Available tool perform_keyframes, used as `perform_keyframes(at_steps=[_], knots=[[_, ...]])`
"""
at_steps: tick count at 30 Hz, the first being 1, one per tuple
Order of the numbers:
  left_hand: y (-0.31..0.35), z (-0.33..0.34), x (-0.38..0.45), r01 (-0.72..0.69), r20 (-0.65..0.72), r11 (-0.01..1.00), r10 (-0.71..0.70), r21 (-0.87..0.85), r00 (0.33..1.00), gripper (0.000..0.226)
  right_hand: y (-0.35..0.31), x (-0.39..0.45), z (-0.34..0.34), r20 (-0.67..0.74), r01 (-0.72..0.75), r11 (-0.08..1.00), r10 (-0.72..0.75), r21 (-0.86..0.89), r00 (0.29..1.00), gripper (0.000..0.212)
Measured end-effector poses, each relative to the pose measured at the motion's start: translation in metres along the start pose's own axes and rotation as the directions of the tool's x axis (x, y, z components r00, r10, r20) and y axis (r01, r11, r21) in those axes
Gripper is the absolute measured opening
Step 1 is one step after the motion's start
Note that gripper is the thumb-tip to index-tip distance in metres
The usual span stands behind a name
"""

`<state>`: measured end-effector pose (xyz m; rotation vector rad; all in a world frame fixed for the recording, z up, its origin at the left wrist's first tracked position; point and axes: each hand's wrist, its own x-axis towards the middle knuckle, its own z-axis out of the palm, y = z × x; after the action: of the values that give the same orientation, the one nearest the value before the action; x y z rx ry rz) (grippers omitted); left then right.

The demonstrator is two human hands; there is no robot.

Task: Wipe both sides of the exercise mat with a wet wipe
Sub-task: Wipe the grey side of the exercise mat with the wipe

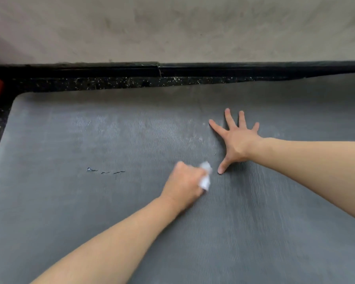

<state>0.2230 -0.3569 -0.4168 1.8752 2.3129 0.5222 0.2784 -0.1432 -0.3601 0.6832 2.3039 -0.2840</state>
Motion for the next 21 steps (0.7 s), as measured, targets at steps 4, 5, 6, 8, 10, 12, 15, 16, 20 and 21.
perform_keyframes(at_steps=[4, 5, 6, 8, 10, 12, 15, 16, 20, 21], knots=[[0.000, -0.003, 0.014, -0.511, 0.240, 0.860, 0.500, -0.022, 0.832, 0.013, 0.004, 0.002, 0.005, -0.031, 0.023, 1.000, -0.023, -0.007, 0.999, 0.171], [-0.019, -0.005, 0.025, -0.373, 0.189, 0.926, 0.356, 0.057, 0.915, 0.010, 0.005, 0.003, 0.004, -0.029, 0.025, 1.000, -0.025, -0.009, 0.999, 0.171], [-0.041, -0.010, 0.037, -0.123, 0.074, 0.987, 0.115, 0.104, 0.991, 0.010, 0.004, 0.004, 0.003, -0.026, 0.024, 1.000, -0.024, -0.015, 0.999, 0.171], [-0.076, -0.022, 0.051, 0.375, -0.184, 0.926, -0.360, 0.048, 0.914, 0.013, 0.003, 0.004, 0.004, -0.017, 0.020, 0.999, -0.020, -0.027, 1.000, 0.171], [-0.064, -0.018, 0.053, 0.489, -0.207, 0.870, -0.491, -0.064, 0.846, 0.008, 0.004, 0.006, 0.004, -0.004, 0.020, 0.999, -0.020, -0.030, 1.000, 0.170], [-0.023, 0.000, 0.050, 0.243, -0.059, 0.968, -0.247, -0.060, 0.967, 0.013, 0.003, 0.006, 0.004, 0.002, 0.018, 0.999, -0.018, -0.035, 1.000, 0.171], [-0.015, 0.003, 0.052, -0.251, 0.183, 0.967, 0.240, 0.040, 0.953, 0.019, 0.008, 0.008, -0.004, 0.093, 0.037, 0.998, -0.033, -0.044, 0.995, 0.173], [-0.033, -0.002, 0.062, -0.216, 0.161, 0.972, 0.199, 0.095, 0.967, 0.022, 0.013, 0.009, -0.014, 0.127, 0.052, 0.998, -0.047, -0.041, 0.991, 0.172], [-0.086, -0.026, 0.084, 0.556, -0.166, 0.831, -0.548, 0.002, 0.820, 0.016, 0.032, 0.014, -0.048, -0.001, 0.101, 0.991, -0.101, -0.093, 0.995, 0.164], [-0.074, -0.023, 0.085, 0.582, -0.152, 0.812, -0.582, -0.051, 0.799, 0.014, 0.035, 0.018, -0.050, -0.025, 0.087, 0.992, -0.090, -0.088, 0.996, 0.166]])
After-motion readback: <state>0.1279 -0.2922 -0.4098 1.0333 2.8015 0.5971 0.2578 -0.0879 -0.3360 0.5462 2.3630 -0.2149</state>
